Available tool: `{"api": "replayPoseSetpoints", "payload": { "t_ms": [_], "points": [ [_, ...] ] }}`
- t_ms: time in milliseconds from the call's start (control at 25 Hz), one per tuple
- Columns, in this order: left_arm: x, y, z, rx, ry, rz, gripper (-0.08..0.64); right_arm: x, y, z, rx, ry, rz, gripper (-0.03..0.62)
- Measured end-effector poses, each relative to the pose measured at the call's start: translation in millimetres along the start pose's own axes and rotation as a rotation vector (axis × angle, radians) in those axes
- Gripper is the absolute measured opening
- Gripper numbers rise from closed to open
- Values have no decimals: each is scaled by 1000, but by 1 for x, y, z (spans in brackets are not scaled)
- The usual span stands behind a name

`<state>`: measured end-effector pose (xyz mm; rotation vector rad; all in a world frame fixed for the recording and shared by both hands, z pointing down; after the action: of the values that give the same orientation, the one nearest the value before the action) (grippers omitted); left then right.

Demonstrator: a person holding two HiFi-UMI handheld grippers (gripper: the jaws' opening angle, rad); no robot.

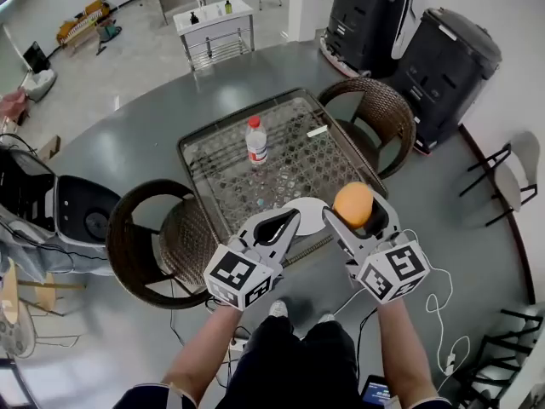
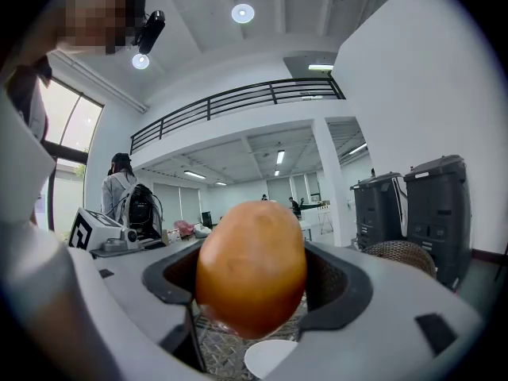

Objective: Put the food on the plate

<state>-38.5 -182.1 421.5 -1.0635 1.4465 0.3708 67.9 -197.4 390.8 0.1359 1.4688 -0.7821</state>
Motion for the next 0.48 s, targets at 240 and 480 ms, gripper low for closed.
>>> {"api": "replayPoseSetpoints", "payload": {
  "t_ms": [240,480],
  "points": [
    [-6,-11,-4,38,33,-31,8,-7,-12,18,26,-2,-48,362],
    [-12,-20,-13,118,57,-43,8,-24,-37,23,127,13,-103,362]
  ]
}}
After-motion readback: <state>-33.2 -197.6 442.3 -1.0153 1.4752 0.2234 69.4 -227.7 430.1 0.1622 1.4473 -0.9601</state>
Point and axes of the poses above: the fingertips, and each gripper's own axes: y backward along the fingers, z to its right, x out of its top, the point moved 2 cm from there along y, backward along the fingers, and after that the axes turned 15 degrees about -z, right-handed, at the moved point
